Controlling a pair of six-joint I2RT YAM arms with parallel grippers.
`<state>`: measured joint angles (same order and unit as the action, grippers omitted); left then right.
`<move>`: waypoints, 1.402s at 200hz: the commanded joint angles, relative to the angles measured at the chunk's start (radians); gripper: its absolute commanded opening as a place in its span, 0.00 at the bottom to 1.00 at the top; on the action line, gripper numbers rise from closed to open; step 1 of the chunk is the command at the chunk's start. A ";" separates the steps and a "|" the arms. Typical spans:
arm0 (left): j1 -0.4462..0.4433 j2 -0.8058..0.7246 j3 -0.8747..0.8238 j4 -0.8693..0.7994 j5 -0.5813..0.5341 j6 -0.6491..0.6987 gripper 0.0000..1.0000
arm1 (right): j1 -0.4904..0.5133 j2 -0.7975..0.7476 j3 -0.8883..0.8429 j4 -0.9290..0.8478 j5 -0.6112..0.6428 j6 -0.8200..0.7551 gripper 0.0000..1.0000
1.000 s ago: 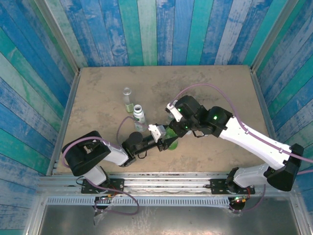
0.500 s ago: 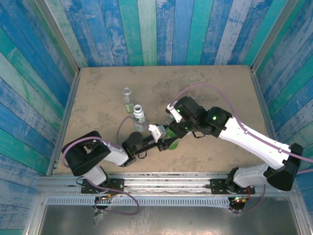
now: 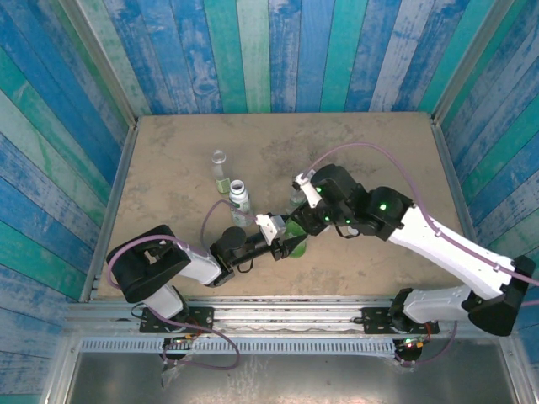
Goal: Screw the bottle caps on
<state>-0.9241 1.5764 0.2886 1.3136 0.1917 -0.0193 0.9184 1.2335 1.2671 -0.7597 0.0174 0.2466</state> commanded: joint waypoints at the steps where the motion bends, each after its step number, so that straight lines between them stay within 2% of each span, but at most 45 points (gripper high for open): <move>1: -0.003 0.011 -0.003 -0.022 -0.006 0.016 0.63 | -0.051 -0.045 -0.059 0.078 -0.097 0.050 0.43; 20: -0.004 0.008 -0.001 -0.022 -0.002 0.013 0.63 | -0.098 -0.048 -0.088 0.089 -0.183 0.062 0.35; 55: -0.004 0.008 0.001 -0.027 0.000 0.015 0.62 | -0.128 -0.026 -0.109 0.086 -0.260 0.058 0.27; 125: -0.004 0.011 0.007 -0.027 0.005 0.007 0.61 | -0.194 -0.022 -0.153 0.061 -0.345 0.038 0.17; 143: -0.004 0.008 0.011 -0.042 -0.005 -0.002 0.60 | -0.199 -0.025 -0.162 0.050 -0.378 0.029 0.10; 176: -0.004 0.014 0.018 -0.046 -0.009 -0.011 0.60 | -0.197 -0.047 -0.177 0.016 -0.490 0.026 0.12; 213: -0.004 0.014 0.018 -0.055 -0.011 -0.016 0.60 | -0.162 -0.074 -0.177 0.021 -0.551 0.026 0.14; 259: -0.004 0.010 0.011 -0.047 -0.008 -0.008 0.60 | -0.188 -0.114 -0.150 0.057 -0.435 0.036 0.16; 280: -0.004 0.008 0.005 -0.050 -0.011 -0.006 0.60 | -0.218 -0.114 -0.141 0.093 -0.427 0.044 0.24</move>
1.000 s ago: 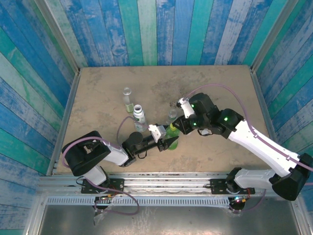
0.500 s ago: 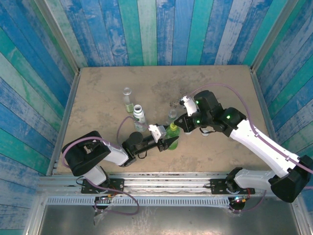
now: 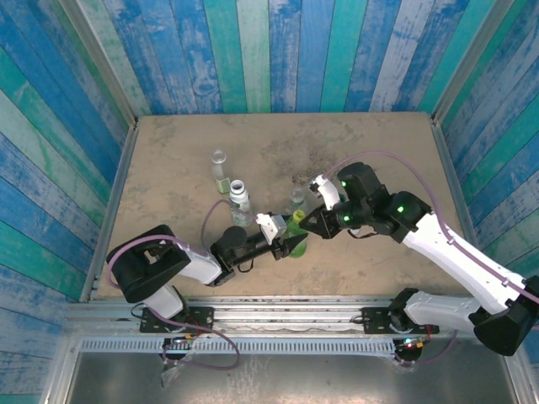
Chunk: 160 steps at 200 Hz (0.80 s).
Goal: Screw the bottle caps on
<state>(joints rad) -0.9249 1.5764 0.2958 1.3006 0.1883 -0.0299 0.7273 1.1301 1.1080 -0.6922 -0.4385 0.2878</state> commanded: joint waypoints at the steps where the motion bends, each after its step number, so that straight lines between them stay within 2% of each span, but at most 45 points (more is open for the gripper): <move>1: -0.002 0.008 -0.003 -0.036 -0.007 0.006 0.60 | -0.028 -0.010 0.018 0.027 0.029 0.003 0.24; 16: -0.002 0.008 -0.005 -0.033 -0.010 0.010 0.60 | -0.047 0.005 0.016 0.064 0.030 0.013 0.27; 78: -0.003 -0.022 -0.011 -0.068 -0.022 0.028 0.61 | -0.078 0.138 0.069 0.024 -0.077 -0.044 0.23; 113: -0.003 -0.031 -0.019 -0.070 -0.030 0.020 0.61 | -0.076 0.065 -0.039 0.013 -0.145 -0.023 0.13; 147: -0.003 -0.015 -0.006 -0.067 -0.020 0.014 0.61 | -0.042 0.010 -0.080 -0.014 -0.174 -0.027 0.11; 160: -0.002 -0.012 -0.003 -0.066 -0.018 0.015 0.60 | -0.042 -0.001 -0.066 -0.010 -0.147 -0.026 0.11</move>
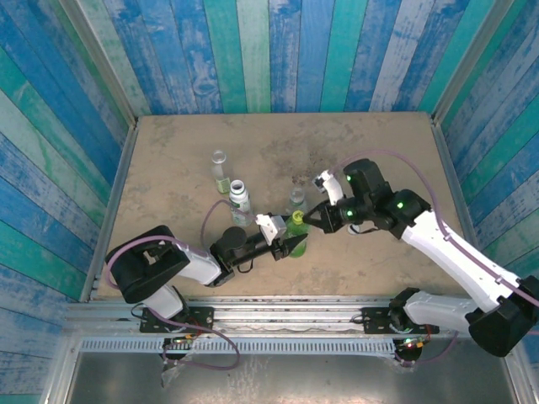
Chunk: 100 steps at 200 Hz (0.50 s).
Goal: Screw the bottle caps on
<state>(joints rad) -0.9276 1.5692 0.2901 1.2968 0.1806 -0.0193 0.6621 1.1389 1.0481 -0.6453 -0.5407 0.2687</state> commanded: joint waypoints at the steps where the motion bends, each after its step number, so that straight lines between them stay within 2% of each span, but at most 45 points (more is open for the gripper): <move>1: 0.000 -0.004 0.003 -0.061 -0.010 0.003 0.60 | 0.024 -0.010 -0.005 -0.056 -0.040 -0.006 0.11; 25: 0.000 -0.007 -0.001 -0.065 -0.012 0.002 0.61 | 0.000 -0.020 0.032 -0.029 0.046 0.001 0.11; 53: 0.000 -0.020 0.000 -0.083 -0.016 0.012 0.61 | -0.046 0.019 0.047 0.049 -0.014 0.019 0.15; 100: -0.001 -0.035 -0.002 -0.105 -0.018 0.025 0.61 | -0.056 0.151 0.129 0.005 -0.130 -0.046 0.19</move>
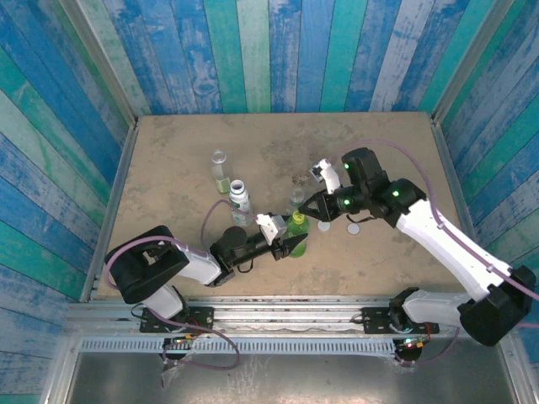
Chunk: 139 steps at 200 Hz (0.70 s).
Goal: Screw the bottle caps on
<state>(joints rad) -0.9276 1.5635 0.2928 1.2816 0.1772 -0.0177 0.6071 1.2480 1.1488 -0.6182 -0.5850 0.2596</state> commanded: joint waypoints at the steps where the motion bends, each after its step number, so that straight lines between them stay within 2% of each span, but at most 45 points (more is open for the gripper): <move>1: 0.000 -0.028 -0.005 -0.090 -0.015 0.023 0.61 | -0.001 0.042 0.027 -0.022 -0.086 -0.037 0.19; 52: 0.000 -0.012 -0.002 -0.064 -0.006 0.015 0.61 | -0.001 -0.072 -0.143 0.013 -0.126 0.011 0.17; 84: 0.000 -0.009 -0.004 -0.056 0.001 0.005 0.60 | 0.034 -0.135 -0.198 0.019 -0.120 0.029 0.15; 112: 0.000 -0.010 -0.007 -0.051 -0.002 0.007 0.60 | 0.033 -0.159 -0.159 0.012 -0.045 0.017 0.13; 124: 0.000 -0.011 -0.007 -0.056 -0.002 0.007 0.60 | 0.023 -0.162 -0.141 0.014 0.002 0.022 0.19; 139: 0.001 -0.014 -0.008 -0.056 -0.007 0.008 0.60 | 0.003 -0.152 -0.124 0.028 0.055 0.027 0.21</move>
<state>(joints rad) -0.9295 1.5620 0.2905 1.2850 0.1913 -0.0093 0.6289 1.0988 0.9859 -0.5789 -0.6006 0.2783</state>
